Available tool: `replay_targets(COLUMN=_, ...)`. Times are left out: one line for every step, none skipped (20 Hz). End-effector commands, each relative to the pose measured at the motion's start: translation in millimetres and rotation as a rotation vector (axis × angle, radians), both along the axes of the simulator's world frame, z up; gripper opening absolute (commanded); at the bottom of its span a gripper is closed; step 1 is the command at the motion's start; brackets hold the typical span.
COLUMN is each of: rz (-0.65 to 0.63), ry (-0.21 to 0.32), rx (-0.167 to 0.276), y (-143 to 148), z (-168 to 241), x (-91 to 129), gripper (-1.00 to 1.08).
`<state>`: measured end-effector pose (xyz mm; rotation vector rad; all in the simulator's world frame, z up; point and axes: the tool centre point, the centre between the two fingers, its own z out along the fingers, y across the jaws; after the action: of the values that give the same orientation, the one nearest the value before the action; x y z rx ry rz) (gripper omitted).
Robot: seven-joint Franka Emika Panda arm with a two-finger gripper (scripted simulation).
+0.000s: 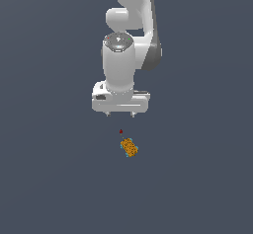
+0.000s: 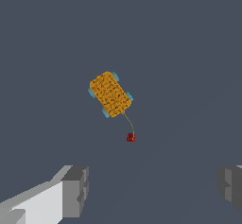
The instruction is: Pick up the object and move it to a goal position.
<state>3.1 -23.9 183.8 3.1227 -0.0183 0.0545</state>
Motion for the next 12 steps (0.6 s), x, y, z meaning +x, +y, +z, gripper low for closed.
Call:
replay_targets(rz=0.0, ry=0.0, rx=0.0, y=0.0, z=0.0, x=0.0, gripper=1.0)
replay_targets(rz=0.001, ry=0.0, rx=0.0, y=0.0, z=0.0, x=-0.1, gripper=1.0)
replay_targets(rz=0.004, ry=0.002, rx=-0.001, y=0.3, z=0.0, x=-0.3, gripper=1.0)
replay_targets(rz=0.008, ry=0.004, rx=-0.002, y=0.6, z=0.1, x=-0.7, gripper=1.0)
replay_targets(rz=0.015, ry=0.007, rx=-0.004, y=1.1, z=0.2, x=-1.2, gripper=1.0)
replay_targets(rz=0.023, ry=0.01, rx=-0.006, y=1.7, z=0.3, x=-1.9, gripper=1.0)
replay_targets(rz=0.031, ry=0.015, rx=-0.008, y=2.4, z=0.5, x=-2.8, gripper=1.0)
replay_targets(rz=0.038, ry=0.018, rx=-0.01, y=2.9, z=0.8, x=-3.5, gripper=1.0)
replay_targets(rz=0.043, ry=0.021, rx=-0.012, y=3.3, z=1.1, x=-4.1, gripper=1.0)
replay_targets(rz=0.046, ry=0.023, rx=-0.013, y=3.6, z=1.4, x=-4.6, gripper=1.0)
replay_targets(rz=0.047, ry=0.024, rx=-0.013, y=3.7, z=1.7, x=-5.0, gripper=1.0)
replay_targets(rz=0.046, ry=0.024, rx=-0.013, y=3.8, z=1.9, x=-5.1, gripper=1.0)
